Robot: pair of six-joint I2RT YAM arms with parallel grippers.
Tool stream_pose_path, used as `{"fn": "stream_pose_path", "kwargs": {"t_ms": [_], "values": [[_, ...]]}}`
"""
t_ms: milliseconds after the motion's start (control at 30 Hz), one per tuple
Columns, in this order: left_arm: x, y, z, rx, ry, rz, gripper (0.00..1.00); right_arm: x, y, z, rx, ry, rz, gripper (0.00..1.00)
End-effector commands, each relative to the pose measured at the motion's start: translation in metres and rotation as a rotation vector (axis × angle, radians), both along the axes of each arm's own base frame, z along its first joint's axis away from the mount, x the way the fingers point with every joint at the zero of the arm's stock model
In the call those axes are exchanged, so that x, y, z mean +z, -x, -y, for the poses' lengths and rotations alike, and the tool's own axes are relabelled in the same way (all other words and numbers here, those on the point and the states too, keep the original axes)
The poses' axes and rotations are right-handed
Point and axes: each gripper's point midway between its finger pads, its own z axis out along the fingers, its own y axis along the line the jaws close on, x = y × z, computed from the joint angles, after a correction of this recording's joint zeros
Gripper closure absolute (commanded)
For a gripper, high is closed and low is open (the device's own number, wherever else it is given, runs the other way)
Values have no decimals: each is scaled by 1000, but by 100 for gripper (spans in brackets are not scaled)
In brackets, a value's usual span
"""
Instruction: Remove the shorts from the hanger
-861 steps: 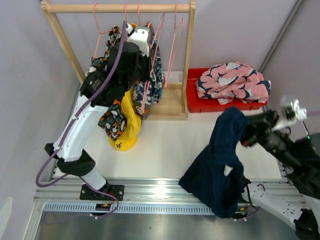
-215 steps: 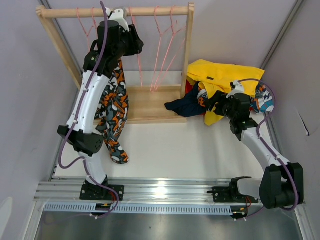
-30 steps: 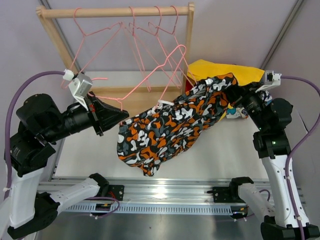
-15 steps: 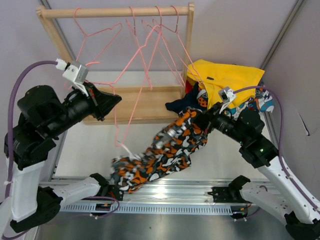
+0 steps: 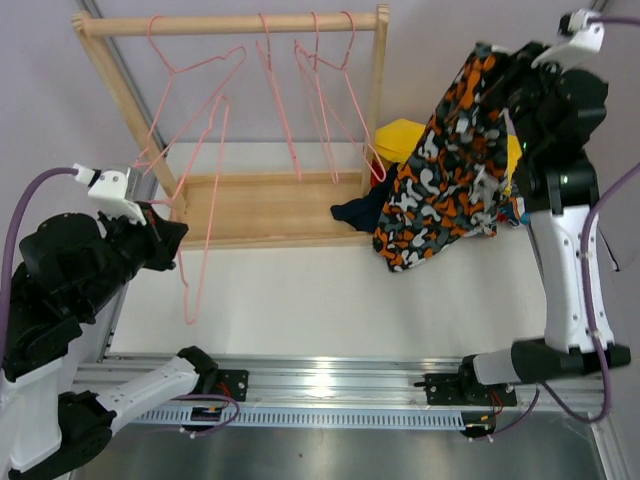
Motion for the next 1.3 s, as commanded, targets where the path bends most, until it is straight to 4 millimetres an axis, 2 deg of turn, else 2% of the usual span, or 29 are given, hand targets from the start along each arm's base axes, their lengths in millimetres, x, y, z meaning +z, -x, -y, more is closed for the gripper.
{"fn": "stream_pose_path", "kwargs": {"t_ms": [0, 33, 67, 100, 133, 167, 233, 267, 333, 433, 467, 533, 567, 600, 633, 667, 700, 767, 800, 867, 900, 933, 967, 1000, 1033, 1100, 1167, 1233, 1267], "values": [[-17, -11, -12, 86, -69, -28, 100, 61, -26, 24, -37, -52, 152, 100], [-24, -15, -12, 94, -90, -41, 100, 67, -34, 27, -41, -58, 162, 100], [-27, -20, -10, 103, -96, -41, 100, 54, -64, 28, -39, -66, 128, 100], [-27, -24, -9, 108, -103, -34, 100, 77, -60, 32, -40, -74, 187, 100], [-33, -30, -5, 107, -117, -45, 100, 78, -69, 39, -55, -74, 195, 100], [-30, -37, 0, 107, -108, -27, 100, 66, -92, 43, -68, -75, 176, 100], [-35, -54, 8, 112, -131, -30, 100, 75, -101, 49, -79, -78, 222, 100], [-36, -61, 12, 111, -139, -31, 100, 70, -109, 65, -108, -87, 219, 100], [-34, -79, 22, 104, -142, -17, 100, 49, -131, 74, -121, -90, 186, 100], [-26, -102, 18, 130, -129, 0, 100, 18, -150, 87, -173, -74, 149, 100], [-23, -119, 16, 140, -106, 1, 100, -27, -168, 90, -187, -67, 61, 100], [-17, -137, 14, 150, -98, 15, 100, -64, -177, 99, -237, -72, -6, 100], [-2, -143, 9, 164, -79, 46, 100, -113, -187, 101, -249, -67, -109, 100], [-8, -159, 11, 171, -94, 25, 100, -135, -188, 102, -260, -68, -158, 99], [-7, -168, 10, 180, -95, 23, 100, -162, -187, 102, -261, -85, -235, 80], [12, -174, 10, 183, -79, 62, 100, -202, -186, 101, -257, -84, -332, 68], [2, -191, 13, 185, -100, 30, 100, -226, -183, 99, -251, -92, -391, 57], [22, -201, 12, 189, -93, 67, 100, -252, -171, 90, -217, -146, -443, 42], [30, -207, 13, 188, -87, 85, 100, -301, -157, 81, -186, -161, -532, 41], [25, -225, 17, 183, -92, 71, 100, -300, -143, 69, -136, -198, -483, 41], [43, -226, 18, 181, -75, 112, 100, -330, -130, 65, -128, -200, -529, 41], [36, -236, 21, 180, -81, 95, 100, -340, -123, 60, -117, -197, -549, 41], [39, -240, 21, 181, -78, 102, 100, -339, -115, 57, -110, -198, -549, 41], [45, -243, 22, 182, -71, 120, 100, -347, -109, 54, -100, -196, -568, 41], [53, -247, 24, 178, -59, 146, 100, -364, -99, 50, -93, -193, -608, 42], [56, -258, 26, 184, -45, 155, 100, -366, -86, 45, -74, -202, -611, 43], [60, -269, 30, 183, -21, 172, 100, -376, -74, 38, -51, -199, -629, 43], [71, -275, 32, 186, 8, 209, 100, -378, -64, 35, -43, -190, -627, 43], [67, -284, 35, 185, 17, 201, 100, -376, -62, 34, -39, -187, -621, 43]]}}
